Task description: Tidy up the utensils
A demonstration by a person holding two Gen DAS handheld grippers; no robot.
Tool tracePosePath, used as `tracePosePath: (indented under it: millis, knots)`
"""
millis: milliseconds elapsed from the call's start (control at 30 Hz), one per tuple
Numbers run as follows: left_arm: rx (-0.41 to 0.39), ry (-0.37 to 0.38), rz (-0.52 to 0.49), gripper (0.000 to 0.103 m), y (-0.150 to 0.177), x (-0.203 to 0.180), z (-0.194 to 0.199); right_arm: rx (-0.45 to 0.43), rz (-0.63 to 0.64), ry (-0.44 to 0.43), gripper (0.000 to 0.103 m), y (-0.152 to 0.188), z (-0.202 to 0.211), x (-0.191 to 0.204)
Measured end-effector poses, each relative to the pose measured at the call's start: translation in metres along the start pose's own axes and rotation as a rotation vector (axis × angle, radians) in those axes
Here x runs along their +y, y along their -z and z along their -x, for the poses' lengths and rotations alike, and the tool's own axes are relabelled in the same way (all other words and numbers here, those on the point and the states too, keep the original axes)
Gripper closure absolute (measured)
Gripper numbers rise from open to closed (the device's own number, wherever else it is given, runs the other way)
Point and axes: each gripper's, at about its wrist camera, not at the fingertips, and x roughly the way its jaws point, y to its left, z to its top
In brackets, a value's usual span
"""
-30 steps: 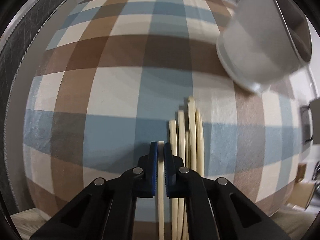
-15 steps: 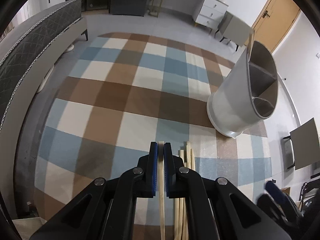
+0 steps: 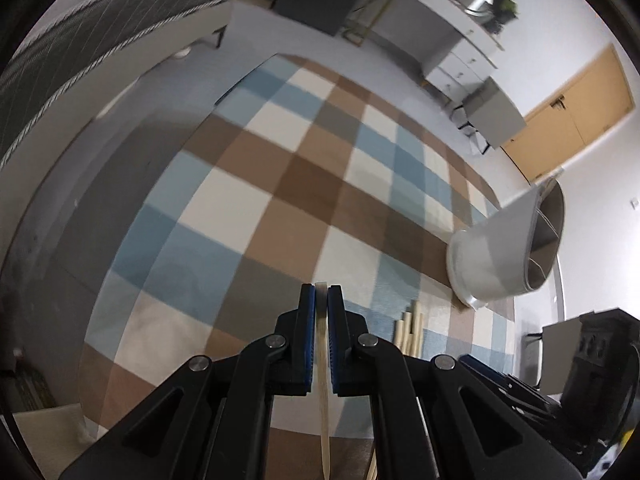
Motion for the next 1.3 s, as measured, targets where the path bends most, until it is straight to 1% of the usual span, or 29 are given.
tracePosePath:
  millis: [67,133,233,367,533,633,900,967,1033,1100,1267,1300]
  knots:
    - [0.002,-0.015,0.005,0.101,-0.001,0.006,-0.003,0.031,-0.001,-0.005,0.058,-0.009,-0.013,0.003]
    - [0.014,-0.003,0.023,0.101,-0.002,0.012,-0.005,0.070,-0.021,-0.005,0.058,-0.017,-0.029,0.002]
    - [0.014,-0.004,0.043,0.101,-0.004,0.019,-0.004,0.119,-0.041,0.029,0.060,-0.024,-0.047,0.002]
    - [0.023,0.012,0.069,0.101,-0.005,0.024,-0.002,0.164,-0.065,0.065,0.062,-0.027,-0.060,0.000]
    - [0.018,0.027,0.091,0.101,-0.006,0.028,0.003,0.192,-0.052,0.094,0.063,-0.027,-0.070,0.004]
    - [0.023,0.028,0.095,0.101,-0.006,0.029,0.004,0.184,-0.034,0.112,0.063,-0.030,-0.071,0.009]
    - [0.026,0.033,0.111,0.101,-0.006,0.033,0.007,0.203,0.007,0.173,0.064,-0.035,-0.081,0.024]
    - [0.024,0.031,0.109,0.101,-0.006,0.034,0.008,0.221,0.025,0.216,0.066,-0.035,-0.088,0.026]
    - [0.025,0.032,0.111,0.101,-0.006,0.034,0.008,0.219,0.062,0.247,0.068,-0.034,-0.089,0.031]
    - [0.025,0.032,0.114,0.101,-0.007,0.035,0.008,0.213,0.124,0.292,0.070,-0.031,-0.094,0.041]
    - [0.027,0.024,0.106,0.101,-0.006,0.035,0.008,0.170,0.227,0.387,0.070,-0.026,-0.103,0.059]
    - [0.026,0.024,0.103,0.101,-0.006,0.035,0.008,0.159,0.240,0.401,0.075,-0.025,-0.104,0.062]
